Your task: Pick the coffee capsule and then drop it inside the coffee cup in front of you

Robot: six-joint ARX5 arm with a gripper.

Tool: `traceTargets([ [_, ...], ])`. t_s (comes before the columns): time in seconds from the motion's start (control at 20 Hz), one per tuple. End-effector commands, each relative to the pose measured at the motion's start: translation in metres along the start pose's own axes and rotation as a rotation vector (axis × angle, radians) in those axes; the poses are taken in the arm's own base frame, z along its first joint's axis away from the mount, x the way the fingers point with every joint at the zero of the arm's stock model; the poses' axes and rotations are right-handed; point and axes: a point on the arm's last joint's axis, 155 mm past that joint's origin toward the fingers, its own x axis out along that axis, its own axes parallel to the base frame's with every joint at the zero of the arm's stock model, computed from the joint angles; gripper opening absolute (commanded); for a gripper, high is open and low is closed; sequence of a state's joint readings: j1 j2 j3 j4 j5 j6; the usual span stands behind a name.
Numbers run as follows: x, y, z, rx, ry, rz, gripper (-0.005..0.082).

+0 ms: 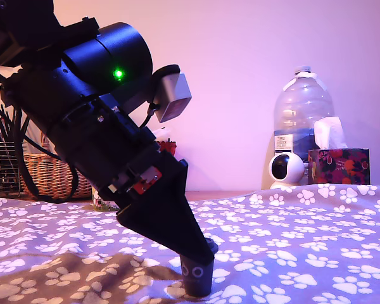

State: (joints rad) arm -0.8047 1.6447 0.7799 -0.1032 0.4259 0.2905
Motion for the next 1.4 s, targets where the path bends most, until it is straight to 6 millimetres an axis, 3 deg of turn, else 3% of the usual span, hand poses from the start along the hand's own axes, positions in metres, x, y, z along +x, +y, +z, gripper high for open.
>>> traceTargets([
  [0.0, 0.004, -0.001, -0.003, -0.014, 0.012, -0.01, 0.0298],
  [0.6, -0.004, 0.001, 0.019, -0.058, 0.004, -0.013, 0.0304],
  [0.9, -0.017, 0.022, 0.026, -0.122, 0.012, 0.039, 0.0304],
  [1.05, -0.03, 0.037, 0.028, -0.173, -0.002, 0.098, 0.0304],
  [1.35, -0.077, 0.066, 0.05, -0.235, -0.111, 0.252, 0.0304],
])
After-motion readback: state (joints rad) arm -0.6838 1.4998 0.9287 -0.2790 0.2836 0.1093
